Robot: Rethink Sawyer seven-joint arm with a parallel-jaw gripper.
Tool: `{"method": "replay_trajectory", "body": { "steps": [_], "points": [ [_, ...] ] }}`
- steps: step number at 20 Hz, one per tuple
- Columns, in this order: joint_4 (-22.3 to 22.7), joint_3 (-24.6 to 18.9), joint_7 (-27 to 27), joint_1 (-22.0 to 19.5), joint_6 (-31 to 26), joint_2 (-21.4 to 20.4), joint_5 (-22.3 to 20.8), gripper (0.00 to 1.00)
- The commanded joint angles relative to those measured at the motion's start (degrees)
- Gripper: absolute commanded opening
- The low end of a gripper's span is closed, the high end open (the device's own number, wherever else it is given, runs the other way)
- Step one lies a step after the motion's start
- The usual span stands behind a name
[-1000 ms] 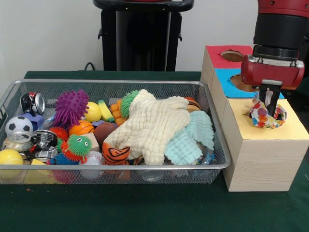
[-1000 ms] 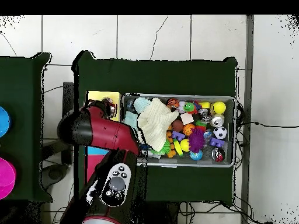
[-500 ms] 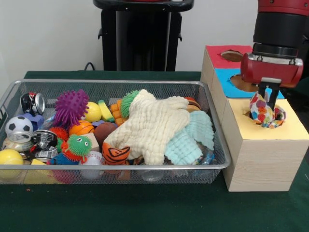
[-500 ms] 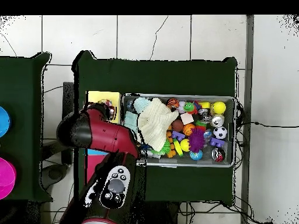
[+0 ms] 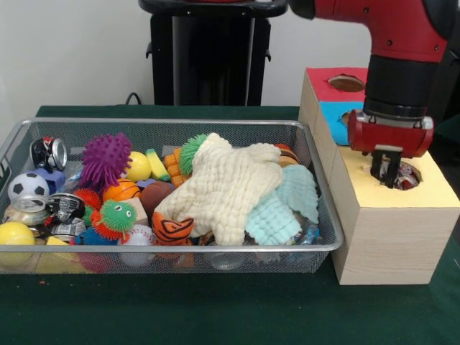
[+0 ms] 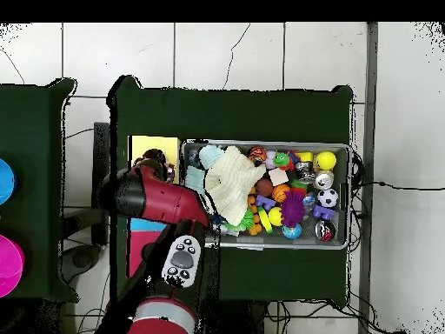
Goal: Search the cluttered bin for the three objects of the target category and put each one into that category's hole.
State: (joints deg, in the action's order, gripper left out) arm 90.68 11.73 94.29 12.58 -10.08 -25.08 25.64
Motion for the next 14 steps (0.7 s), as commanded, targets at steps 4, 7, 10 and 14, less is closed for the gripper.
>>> {"method": "replay_trajectory", "body": {
  "steps": [4, 7, 10, 14],
  "points": [
    [3.37, -10.29, 10.55, -3.87, 2.32, 8.49, -1.1, 0.0],
    [3.02, -11.17, 10.44, -4.31, 3.27, 8.7, -1.23, 0.0],
    [2.44, -11.4, 10.26, -4.34, 3.33, 8.39, -1.28, 0.0],
    [3.69, -13.46, 9.89, -5.95, 3.18, 5.07, -1.7, 0.0]
  ]
}}
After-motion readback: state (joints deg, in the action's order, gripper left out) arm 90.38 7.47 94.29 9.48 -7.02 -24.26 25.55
